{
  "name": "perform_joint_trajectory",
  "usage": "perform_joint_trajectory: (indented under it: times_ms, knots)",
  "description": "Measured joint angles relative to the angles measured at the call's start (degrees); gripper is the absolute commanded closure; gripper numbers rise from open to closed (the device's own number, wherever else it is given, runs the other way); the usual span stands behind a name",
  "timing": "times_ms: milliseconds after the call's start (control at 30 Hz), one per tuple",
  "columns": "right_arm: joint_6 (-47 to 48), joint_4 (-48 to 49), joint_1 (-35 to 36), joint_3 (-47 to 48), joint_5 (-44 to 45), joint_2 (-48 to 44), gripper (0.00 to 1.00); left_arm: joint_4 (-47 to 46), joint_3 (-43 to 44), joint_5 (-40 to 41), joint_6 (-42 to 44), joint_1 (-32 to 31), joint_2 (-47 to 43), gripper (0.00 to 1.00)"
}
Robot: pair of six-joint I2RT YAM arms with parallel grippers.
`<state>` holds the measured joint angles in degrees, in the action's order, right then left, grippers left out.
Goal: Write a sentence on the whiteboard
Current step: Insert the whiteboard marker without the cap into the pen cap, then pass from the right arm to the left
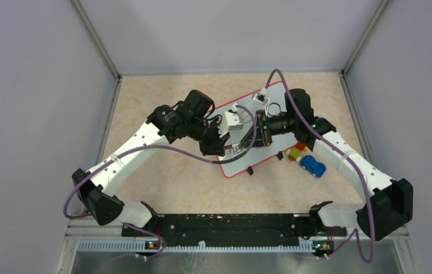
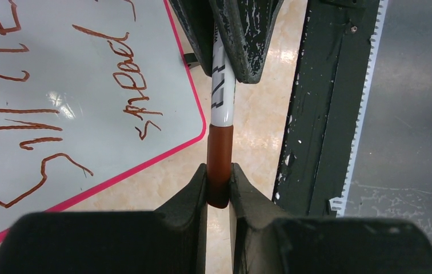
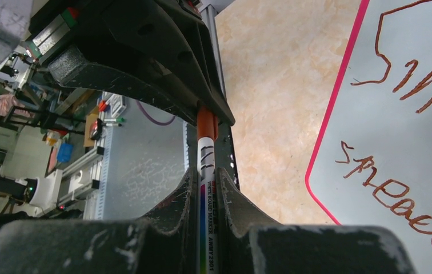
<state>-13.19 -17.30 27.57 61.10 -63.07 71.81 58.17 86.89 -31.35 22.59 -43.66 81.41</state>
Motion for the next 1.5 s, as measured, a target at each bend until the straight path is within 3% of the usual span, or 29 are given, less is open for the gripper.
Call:
perform_joint_trajectory:
  times_ms: [133, 200, 300, 467, 600, 767, 1067, 1167, 1333, 1500]
  knots:
    - [0.92, -0.39, -0.13, 0.22, 0.00, -0.04, 1.00, 0.68, 0.55, 0.72, 1.40, 0.00, -0.04, 0.58]
    - [1.70, -1.31, -0.07, 0.22, 0.44, -0.04, 1.00, -0.20, 1.42, 0.70, 2.95, -0.22, -0.04, 0.48]
    - [2.47, -2.97, -0.09, 0.22, 0.96, -0.04, 1.00, -1.18, 2.86, 1.01, 5.40, -0.72, -1.25, 0.39]
    - [2.58, -3.63, -0.09, 0.22, 1.40, -0.04, 1.00, -0.98, 4.11, 2.49, 7.48, -1.20, -3.30, 0.35]
    - [1.84, -3.26, -0.09, 0.22, 1.40, -0.04, 1.00, -0.98, 4.96, 4.87, 7.58, -2.69, -2.60, 0.37]
    - [0.35, -1.88, 0.04, 0.20, 1.27, 0.00, 1.00, -1.75, 5.18, 9.33, 7.26, -6.80, -0.50, 0.48]
    - [-1.44, -1.14, 0.33, 0.20, 0.26, 0.26, 0.99, -3.30, 5.14, 17.46, 6.91, -11.41, 2.12, 0.92]
    - [-1.42, -0.52, 0.22, 0.20, 1.20, 0.26, 0.88, -4.02, 5.03, 18.88, 5.20, -11.26, 2.12, 1.00]
    - [-2.16, -0.33, -1.73, 0.20, 0.37, 0.26, 0.46, -4.85, 4.68, 17.00, 3.61, -7.98, 1.99, 1.00]
    - [-4.37, 0.63, -8.87, 1.25, -1.36, 0.24, 0.29, -5.05, 5.88, 10.34, -1.90, 2.32, 1.68, 1.00]
